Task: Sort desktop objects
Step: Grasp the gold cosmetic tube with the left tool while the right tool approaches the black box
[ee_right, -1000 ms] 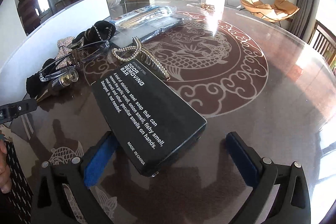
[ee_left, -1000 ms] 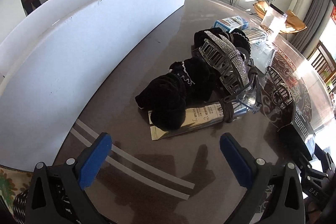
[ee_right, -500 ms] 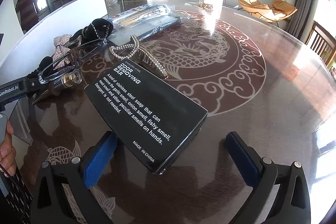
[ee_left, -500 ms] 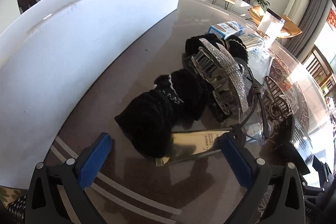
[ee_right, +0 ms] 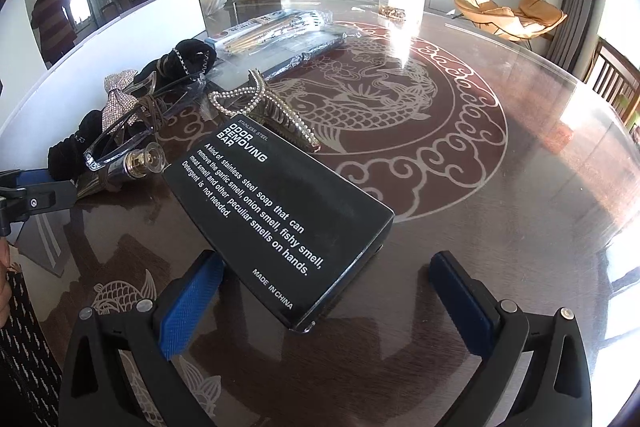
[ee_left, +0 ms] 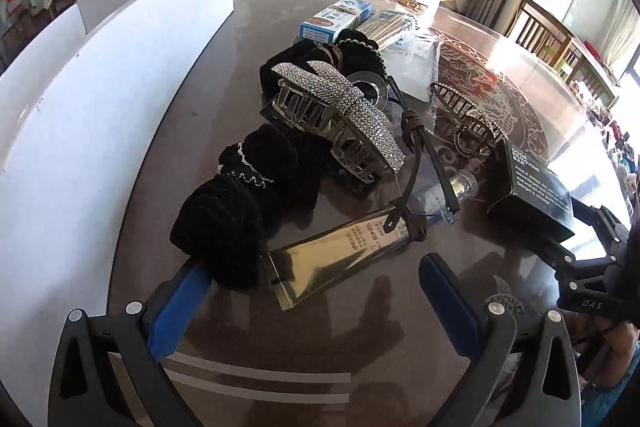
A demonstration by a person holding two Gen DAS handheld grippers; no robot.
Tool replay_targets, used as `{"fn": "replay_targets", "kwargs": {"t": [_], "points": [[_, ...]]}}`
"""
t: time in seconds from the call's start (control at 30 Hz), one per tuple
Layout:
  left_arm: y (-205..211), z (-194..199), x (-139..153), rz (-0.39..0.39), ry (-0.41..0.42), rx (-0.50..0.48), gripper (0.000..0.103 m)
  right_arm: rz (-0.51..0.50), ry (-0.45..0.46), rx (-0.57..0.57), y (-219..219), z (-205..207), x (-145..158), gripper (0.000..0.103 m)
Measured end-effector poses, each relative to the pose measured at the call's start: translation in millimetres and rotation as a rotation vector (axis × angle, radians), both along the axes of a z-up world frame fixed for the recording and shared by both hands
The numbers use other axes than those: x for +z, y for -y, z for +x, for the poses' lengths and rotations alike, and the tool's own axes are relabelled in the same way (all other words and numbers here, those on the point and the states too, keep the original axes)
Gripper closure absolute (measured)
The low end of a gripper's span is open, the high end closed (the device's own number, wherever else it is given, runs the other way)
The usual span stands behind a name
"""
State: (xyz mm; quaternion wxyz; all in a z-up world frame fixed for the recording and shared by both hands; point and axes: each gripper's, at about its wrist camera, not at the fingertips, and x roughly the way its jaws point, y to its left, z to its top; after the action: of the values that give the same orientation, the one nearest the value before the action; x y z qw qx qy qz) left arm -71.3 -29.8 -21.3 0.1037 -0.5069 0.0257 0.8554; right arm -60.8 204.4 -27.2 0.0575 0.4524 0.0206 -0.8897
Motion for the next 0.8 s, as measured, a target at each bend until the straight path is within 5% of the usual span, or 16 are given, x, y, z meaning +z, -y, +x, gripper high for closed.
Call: {"fn": "replay_targets", "kwargs": {"t": [0.33,0.53,0.8], "points": [[-29.3,-7.5,-16.2,-0.067,0.024,-0.197,0.0,-0.016,-0.003,0.0,-1.8,-0.5,0.3,0.0],[-40.7,18.0,-8.1,0.051,0.116,-0.418,0.0,-0.034,-0.006,0.0,-3.7,-0.3,1.0,0.0],[-28.8,-6.3,-8.6,0.077,0.067,-0.134,0.0,-0.026,-0.005,0.0,-3.1,-0.1,0.8,0.0]]}}
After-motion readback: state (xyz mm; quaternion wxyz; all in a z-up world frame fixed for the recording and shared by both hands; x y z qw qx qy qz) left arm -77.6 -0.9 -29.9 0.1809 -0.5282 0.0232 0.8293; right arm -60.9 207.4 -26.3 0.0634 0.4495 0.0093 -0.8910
